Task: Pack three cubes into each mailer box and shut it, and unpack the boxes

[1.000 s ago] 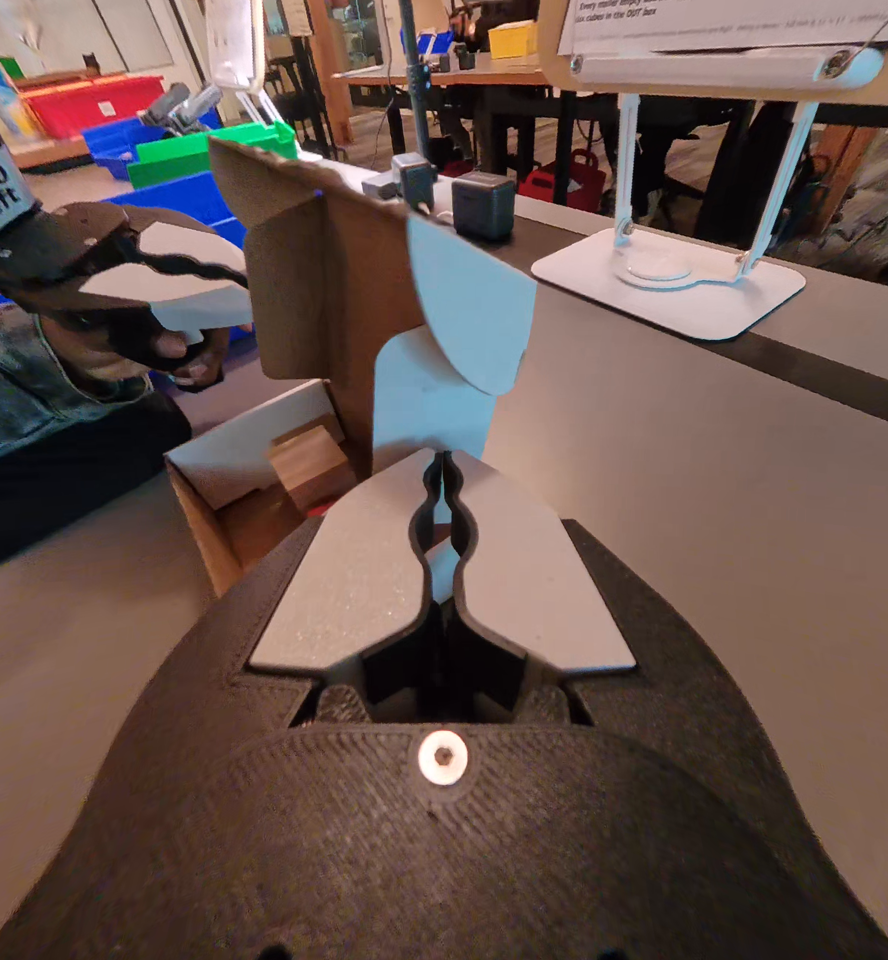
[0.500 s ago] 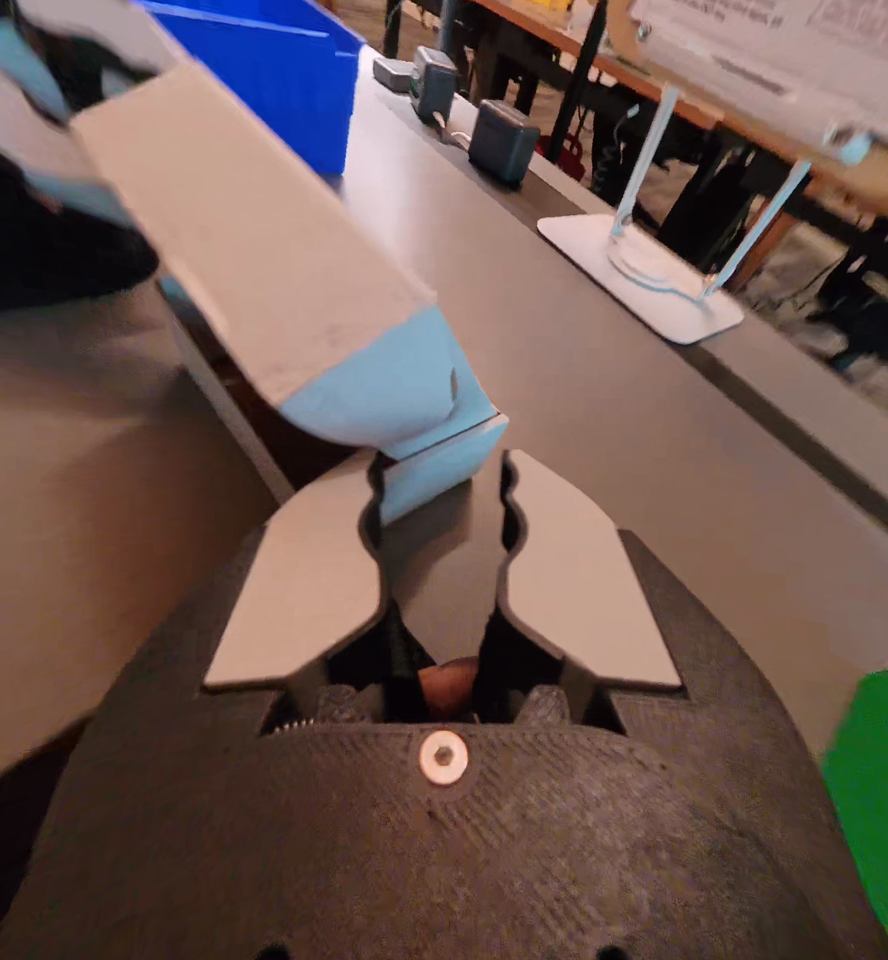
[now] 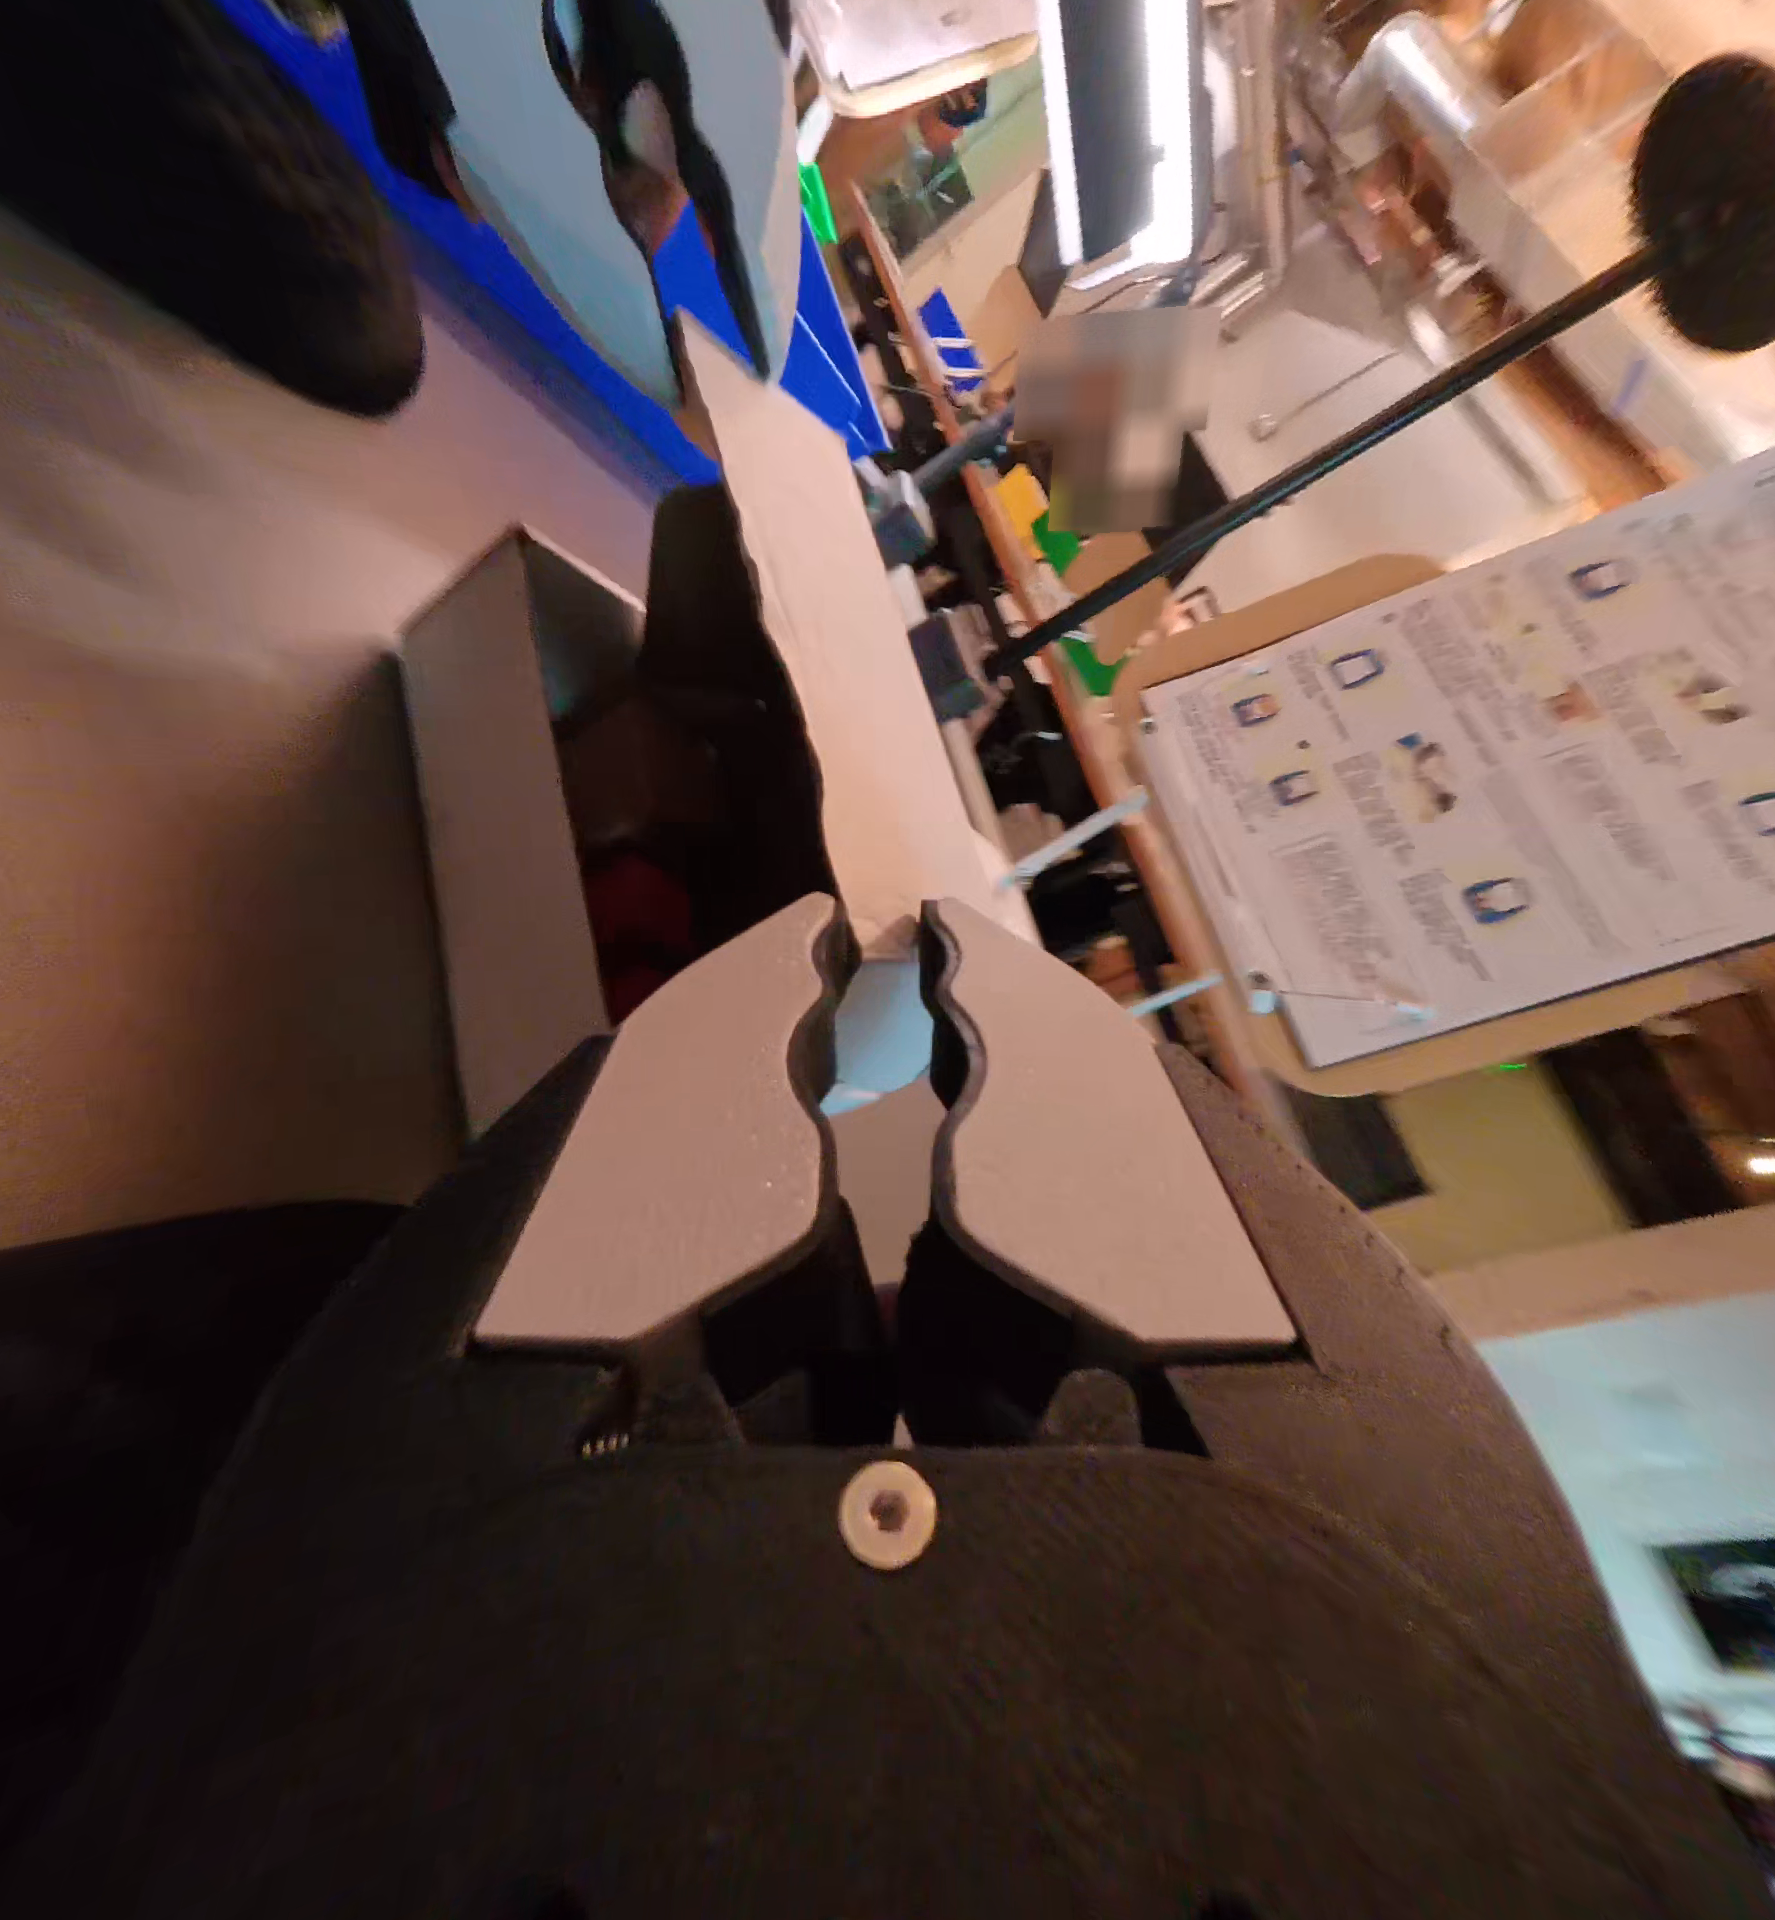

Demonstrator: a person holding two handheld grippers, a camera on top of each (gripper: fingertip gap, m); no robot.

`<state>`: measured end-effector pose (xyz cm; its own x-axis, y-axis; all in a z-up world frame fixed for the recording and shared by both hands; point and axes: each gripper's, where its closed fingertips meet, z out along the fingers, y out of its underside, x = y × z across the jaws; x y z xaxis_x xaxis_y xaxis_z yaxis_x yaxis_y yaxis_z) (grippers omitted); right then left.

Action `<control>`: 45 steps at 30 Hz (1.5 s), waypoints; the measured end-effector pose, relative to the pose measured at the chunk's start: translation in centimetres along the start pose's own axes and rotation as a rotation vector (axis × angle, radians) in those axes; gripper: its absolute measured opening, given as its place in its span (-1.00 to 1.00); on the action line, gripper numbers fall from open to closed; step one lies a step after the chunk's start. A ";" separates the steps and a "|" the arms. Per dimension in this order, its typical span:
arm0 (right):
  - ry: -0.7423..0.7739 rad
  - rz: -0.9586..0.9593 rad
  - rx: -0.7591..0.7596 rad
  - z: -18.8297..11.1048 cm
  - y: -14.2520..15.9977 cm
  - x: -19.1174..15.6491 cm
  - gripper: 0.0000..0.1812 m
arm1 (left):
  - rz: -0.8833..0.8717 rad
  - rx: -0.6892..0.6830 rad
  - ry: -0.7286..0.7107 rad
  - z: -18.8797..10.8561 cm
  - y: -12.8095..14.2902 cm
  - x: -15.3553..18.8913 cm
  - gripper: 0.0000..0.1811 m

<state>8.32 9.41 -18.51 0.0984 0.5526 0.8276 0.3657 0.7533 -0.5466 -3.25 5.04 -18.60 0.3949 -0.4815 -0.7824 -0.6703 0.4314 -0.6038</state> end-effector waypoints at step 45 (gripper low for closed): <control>-0.325 0.756 -0.093 2.8 5.2 -2.2 -0.25 | -0.574 -0.063 0.285 2.4 4.4 2.7 -0.24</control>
<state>7.41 13.09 -23.55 0.0810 0.9846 0.1551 0.3844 0.1128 -0.9163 -3.66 7.45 -23.75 0.5255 -0.8099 -0.2608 -0.4405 0.0032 -0.8977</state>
